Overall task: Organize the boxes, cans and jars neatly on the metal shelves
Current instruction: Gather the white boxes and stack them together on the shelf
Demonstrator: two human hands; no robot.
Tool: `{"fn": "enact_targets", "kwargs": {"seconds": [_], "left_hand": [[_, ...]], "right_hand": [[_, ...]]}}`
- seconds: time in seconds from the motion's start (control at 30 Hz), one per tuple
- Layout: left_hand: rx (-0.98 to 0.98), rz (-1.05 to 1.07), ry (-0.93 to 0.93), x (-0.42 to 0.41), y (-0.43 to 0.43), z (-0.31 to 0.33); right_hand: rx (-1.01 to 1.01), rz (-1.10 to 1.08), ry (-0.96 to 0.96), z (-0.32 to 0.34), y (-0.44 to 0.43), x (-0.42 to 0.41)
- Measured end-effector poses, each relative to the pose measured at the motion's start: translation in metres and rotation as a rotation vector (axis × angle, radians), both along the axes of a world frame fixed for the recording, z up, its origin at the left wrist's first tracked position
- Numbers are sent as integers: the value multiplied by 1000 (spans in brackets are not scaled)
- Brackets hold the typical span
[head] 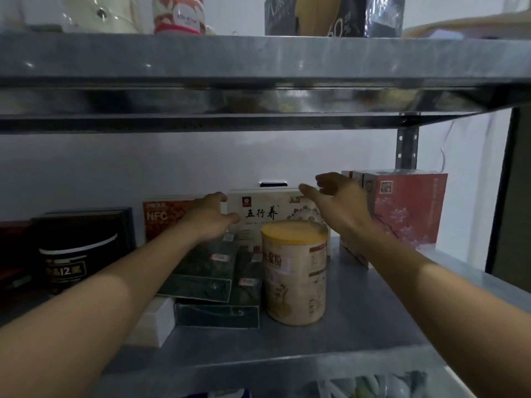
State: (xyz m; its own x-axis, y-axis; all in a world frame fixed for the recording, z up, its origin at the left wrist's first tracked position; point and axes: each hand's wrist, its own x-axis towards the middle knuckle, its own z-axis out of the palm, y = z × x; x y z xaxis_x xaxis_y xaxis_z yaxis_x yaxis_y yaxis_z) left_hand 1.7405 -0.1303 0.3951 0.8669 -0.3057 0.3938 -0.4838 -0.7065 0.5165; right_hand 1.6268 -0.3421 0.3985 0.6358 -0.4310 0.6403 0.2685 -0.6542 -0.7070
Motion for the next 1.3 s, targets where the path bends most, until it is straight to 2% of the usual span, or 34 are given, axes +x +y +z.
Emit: {"fn": "enact_targets", "kwargs": {"seconds": [0.17, 0.3, 0.43, 0.67, 0.93, 1.1, 1.3], "left_hand": [[80, -68, -62, -33, 26, 0], [201, -79, -29, -45, 55, -12], [245, -189, 56, -59, 75, -24], [280, -203, -14, -66, 78, -41], [248, -304, 50, -81, 56, -39], [156, -339, 171, -84, 50, -42], [18, -334, 157, -82, 50, -57]], "right_hand": [[-159, 119, 211, 4, 48, -37], [-262, -20, 328, -8, 75, -44], [-327, -156, 398, -27, 83, -47], [-252, -248, 262, -43, 93, -53], [-164, -295, 206, -45, 69, -58], [-129, -309, 189, -48, 53, -60], [-152, -271, 184, -54, 45, -60]]}}
